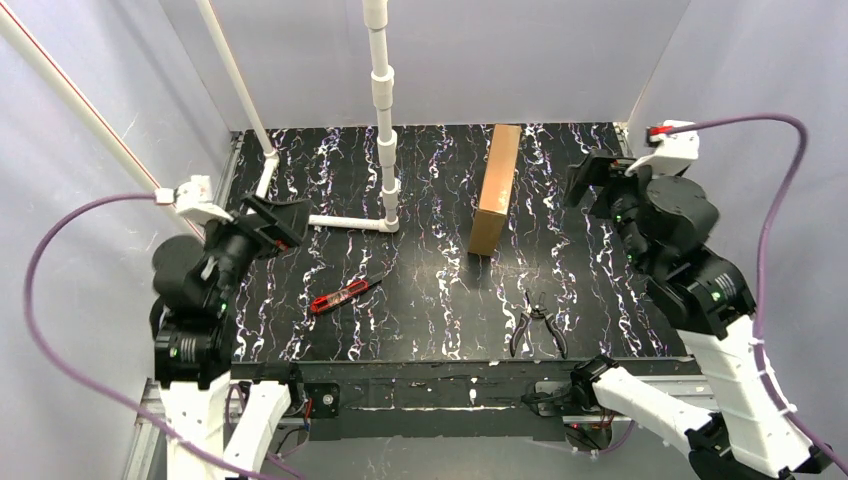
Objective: Unpack the express box
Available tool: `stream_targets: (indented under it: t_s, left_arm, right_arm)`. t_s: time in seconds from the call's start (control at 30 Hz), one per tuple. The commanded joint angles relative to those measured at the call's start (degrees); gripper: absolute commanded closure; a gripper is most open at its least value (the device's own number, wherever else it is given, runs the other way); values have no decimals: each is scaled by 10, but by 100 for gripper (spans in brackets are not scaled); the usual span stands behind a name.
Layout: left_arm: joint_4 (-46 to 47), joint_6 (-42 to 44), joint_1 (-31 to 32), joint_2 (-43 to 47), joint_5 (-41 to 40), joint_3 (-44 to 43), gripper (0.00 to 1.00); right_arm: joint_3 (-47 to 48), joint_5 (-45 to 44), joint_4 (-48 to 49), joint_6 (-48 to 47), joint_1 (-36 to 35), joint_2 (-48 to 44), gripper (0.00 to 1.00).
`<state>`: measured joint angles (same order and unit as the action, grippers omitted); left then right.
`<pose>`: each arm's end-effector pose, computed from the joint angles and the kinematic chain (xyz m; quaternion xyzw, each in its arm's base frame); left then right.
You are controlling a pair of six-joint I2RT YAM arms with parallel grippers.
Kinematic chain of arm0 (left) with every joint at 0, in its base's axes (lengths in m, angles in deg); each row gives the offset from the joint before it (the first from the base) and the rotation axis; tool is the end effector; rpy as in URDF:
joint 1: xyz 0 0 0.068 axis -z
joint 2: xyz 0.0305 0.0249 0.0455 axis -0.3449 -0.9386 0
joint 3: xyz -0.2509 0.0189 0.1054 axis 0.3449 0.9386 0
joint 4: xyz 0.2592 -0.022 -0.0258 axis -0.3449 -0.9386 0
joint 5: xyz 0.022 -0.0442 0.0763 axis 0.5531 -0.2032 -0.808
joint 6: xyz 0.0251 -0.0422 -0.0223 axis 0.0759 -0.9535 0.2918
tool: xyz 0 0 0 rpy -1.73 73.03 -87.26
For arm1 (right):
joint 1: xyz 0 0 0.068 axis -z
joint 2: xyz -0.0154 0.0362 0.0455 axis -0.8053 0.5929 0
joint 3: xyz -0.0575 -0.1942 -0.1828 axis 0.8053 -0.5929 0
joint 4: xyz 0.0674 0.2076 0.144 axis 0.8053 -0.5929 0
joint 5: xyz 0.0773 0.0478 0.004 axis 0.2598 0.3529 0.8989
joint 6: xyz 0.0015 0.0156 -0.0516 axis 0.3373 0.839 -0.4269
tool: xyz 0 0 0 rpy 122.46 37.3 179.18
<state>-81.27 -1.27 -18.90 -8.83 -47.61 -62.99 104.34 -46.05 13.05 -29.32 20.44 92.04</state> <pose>0.0721 -0.0095 0.4601 -0.1019 0.6429 -0.2984 0.6980 0.1109 0.0493 0.4941 0.0729 0.7067 0.0746 0.6998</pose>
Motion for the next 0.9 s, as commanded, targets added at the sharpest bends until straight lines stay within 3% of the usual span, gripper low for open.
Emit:
stream_targets:
  t_s: [0.0,0.3,0.6,0.7,0.87]
  left_arm:
    - [-27,-5,1,-34,68,22,1]
    - [-39,-1,1,-65,117,52,1]
    - [-121,49,1,-101,123,114,1]
    - [-145,55,1,-104,113,139,5]
    - [-158,77,1,-87,98,173,5]
  right_arm:
    - [3,-30,-48,7,-4,11,0]
    - [3,12,-48,12,-4,38,0]
    - [-92,291,37,49,-4,81,0]
    - [-149,381,91,85,-10,101,0]
    - [-218,386,178,118,-80,143,0]
